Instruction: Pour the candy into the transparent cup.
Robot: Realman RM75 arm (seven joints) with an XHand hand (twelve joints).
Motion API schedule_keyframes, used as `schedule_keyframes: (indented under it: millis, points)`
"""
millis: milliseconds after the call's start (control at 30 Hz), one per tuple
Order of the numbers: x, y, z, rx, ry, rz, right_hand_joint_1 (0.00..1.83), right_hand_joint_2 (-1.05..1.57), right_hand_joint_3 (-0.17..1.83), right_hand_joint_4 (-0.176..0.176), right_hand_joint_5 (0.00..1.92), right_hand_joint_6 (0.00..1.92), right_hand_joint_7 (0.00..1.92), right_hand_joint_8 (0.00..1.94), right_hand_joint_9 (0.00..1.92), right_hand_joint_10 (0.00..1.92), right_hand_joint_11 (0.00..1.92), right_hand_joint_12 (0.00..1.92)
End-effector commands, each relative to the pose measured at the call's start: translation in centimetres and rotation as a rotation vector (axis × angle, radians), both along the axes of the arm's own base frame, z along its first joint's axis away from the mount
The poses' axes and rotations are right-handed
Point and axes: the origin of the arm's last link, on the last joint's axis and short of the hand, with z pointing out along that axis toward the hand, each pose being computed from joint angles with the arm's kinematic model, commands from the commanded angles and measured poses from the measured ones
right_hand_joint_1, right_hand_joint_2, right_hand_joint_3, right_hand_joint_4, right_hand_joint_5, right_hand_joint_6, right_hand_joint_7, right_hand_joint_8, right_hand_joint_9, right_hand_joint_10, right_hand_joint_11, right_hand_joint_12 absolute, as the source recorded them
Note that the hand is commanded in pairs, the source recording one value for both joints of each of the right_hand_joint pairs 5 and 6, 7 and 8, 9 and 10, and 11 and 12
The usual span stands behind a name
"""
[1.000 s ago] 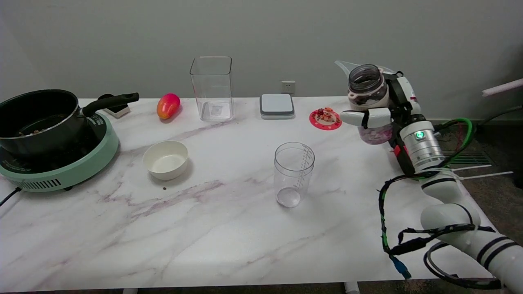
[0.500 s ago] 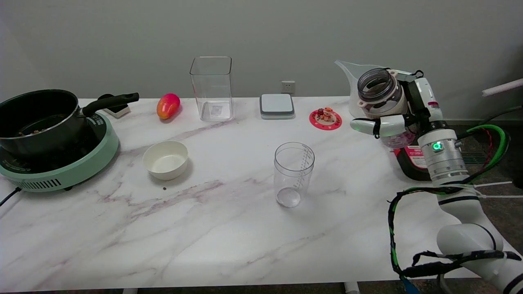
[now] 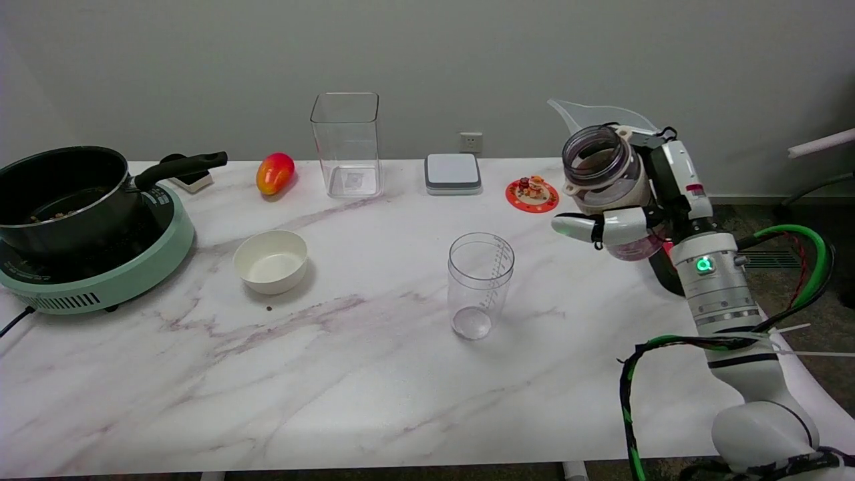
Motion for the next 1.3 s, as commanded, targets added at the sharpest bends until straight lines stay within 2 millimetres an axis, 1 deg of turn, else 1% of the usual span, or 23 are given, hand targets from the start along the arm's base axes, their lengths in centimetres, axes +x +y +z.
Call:
schedule_keyframes:
  millis: [33,133,200,333,400,433,500,567,733,900,1067,1300]
  points:
    - [-0.3,3.2,-4.1,0.110,0.104,-0.075,1.52,1.04,0.47,0.000,1.60,1.60,1.59,1.59,1.53,1.53,1.26,1.26]
    - [-0.7,3.8,-4.1,0.117,0.143,-0.097,1.53,1.01,0.51,0.000,1.57,1.57,1.58,1.58,1.53,1.53,1.26,1.26]
    - [-0.4,4.0,-3.5,0.116,0.186,-0.106,1.56,0.94,0.58,0.000,1.53,1.53,1.56,1.56,1.51,1.51,1.25,1.25]
    - [0.2,3.9,-2.6,0.101,0.278,-0.113,1.60,0.84,0.69,0.000,1.49,1.49,1.55,1.55,1.50,1.50,1.23,1.23]
    - [0.4,3.8,-2.1,0.092,0.362,-0.131,1.61,0.79,0.74,0.000,1.47,1.47,1.53,1.53,1.48,1.48,1.22,1.22]
    - [0.4,3.7,-2.0,0.094,0.383,-0.138,1.62,0.73,0.80,0.000,1.44,1.44,1.52,1.52,1.47,1.47,1.21,1.21]
    - [0.3,3.3,-1.6,0.094,0.423,-0.173,1.64,0.63,0.90,0.000,1.41,1.41,1.50,1.50,1.45,1.45,1.20,1.20]
    - [0.5,2.8,-1.1,0.083,0.442,-0.186,1.65,0.60,0.92,0.000,1.40,1.40,1.50,1.50,1.44,1.44,1.19,1.19]
    - [1.9,1.4,0.1,0.060,0.498,-0.185,1.65,0.49,1.00,0.000,1.37,1.37,1.47,1.47,1.42,1.42,1.18,1.18]
    - [2.1,0.0,1.0,0.063,0.531,-0.256,1.66,0.35,1.12,0.000,1.33,1.33,1.44,1.44,1.38,1.38,1.14,1.14]
    - [3.7,-1.1,2.1,0.033,0.573,-0.249,1.65,0.25,1.19,0.000,1.31,1.31,1.43,1.43,1.35,1.35,1.12,1.12]
    - [4.9,-1.8,2.0,0.026,0.633,-0.220,1.65,0.18,1.24,0.000,1.29,1.29,1.41,1.41,1.34,1.34,1.10,1.10]
